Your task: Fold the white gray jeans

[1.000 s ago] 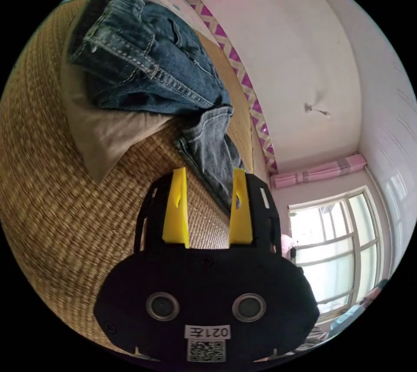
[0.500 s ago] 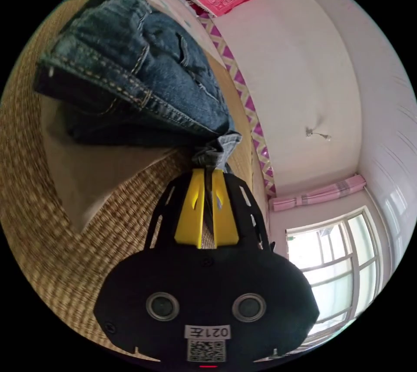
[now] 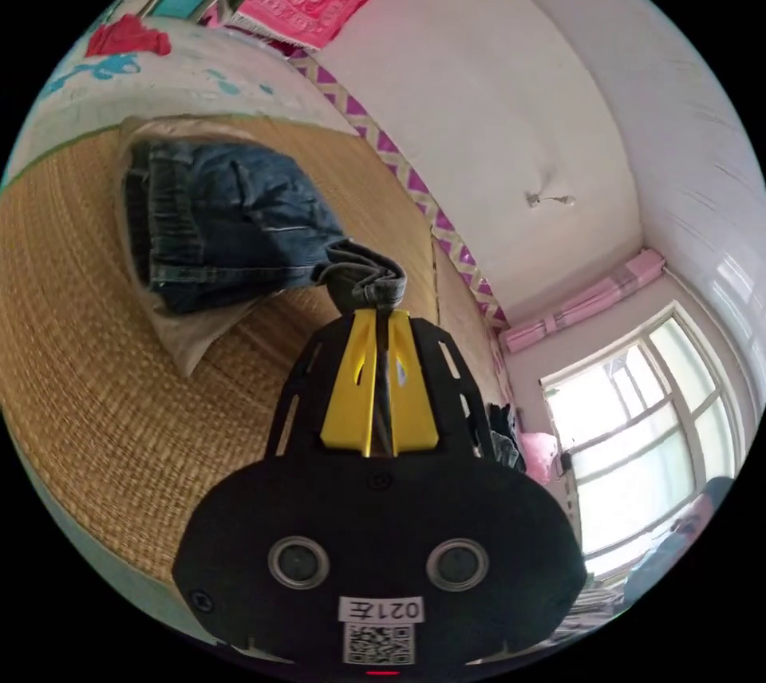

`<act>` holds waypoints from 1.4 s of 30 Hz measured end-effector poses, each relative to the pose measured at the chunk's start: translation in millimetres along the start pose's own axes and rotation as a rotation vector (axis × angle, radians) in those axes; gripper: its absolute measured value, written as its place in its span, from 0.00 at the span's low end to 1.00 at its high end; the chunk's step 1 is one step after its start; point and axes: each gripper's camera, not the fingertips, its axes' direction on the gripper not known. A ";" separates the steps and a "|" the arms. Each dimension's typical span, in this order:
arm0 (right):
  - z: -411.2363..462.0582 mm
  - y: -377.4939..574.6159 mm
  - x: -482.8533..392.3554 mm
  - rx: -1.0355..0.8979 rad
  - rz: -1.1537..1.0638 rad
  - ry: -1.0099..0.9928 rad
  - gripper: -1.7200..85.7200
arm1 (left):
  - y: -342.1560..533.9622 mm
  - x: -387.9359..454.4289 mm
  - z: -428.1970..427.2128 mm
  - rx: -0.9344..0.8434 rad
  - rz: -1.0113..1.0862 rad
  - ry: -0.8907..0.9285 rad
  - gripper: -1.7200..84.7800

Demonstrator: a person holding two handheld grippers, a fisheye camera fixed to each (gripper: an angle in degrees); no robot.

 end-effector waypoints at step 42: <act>-83.8 69.4 94.4 0.659 0.904 0.002 0.16 | 201.6 263.3 225.7 -0.437 0.460 0.445 0.01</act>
